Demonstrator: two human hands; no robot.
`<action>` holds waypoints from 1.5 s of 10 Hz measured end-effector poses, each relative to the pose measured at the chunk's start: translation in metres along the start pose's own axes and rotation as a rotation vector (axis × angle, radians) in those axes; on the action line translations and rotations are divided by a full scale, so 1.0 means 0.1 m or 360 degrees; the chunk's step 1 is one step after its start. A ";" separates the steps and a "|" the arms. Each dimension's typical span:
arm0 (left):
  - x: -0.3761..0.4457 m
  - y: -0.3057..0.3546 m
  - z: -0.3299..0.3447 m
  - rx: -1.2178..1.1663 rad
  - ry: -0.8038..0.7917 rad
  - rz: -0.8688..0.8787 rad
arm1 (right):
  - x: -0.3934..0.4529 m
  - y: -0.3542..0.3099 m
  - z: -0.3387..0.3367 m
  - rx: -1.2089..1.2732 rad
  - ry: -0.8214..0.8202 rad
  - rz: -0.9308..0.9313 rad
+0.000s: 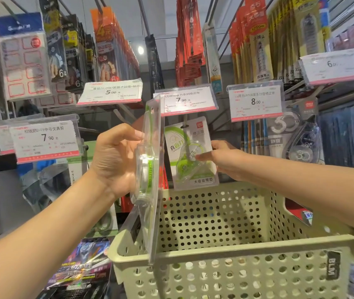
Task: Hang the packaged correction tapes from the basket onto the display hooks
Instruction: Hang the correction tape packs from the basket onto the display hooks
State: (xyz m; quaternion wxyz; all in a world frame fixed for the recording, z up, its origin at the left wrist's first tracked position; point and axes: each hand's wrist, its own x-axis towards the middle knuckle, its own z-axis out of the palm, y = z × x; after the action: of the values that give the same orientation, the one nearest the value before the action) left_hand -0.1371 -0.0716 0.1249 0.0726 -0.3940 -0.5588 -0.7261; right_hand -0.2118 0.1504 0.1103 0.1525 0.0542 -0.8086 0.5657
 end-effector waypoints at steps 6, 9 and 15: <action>0.06 -0.18 0.24 -0.0326 0.0142 -0.0167 | -1.43 -0.46 -0.17 0.0360 -0.0766 -0.0514; 0.05 -0.20 0.30 -0.0111 0.0224 0.0062 | -1.42 -0.35 -0.02 0.0262 -0.0324 -0.0481; 0.18 -0.03 0.15 0.0441 -0.0063 0.0204 | -1.30 -0.08 -0.43 -0.0013 -0.0435 -0.0425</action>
State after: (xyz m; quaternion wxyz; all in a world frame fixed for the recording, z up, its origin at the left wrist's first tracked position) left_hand -0.1437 -0.0515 0.1349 0.1615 -0.4293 -0.6287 -0.6280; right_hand -0.0785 0.1766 0.0912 0.1150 0.2367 -0.8096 0.5246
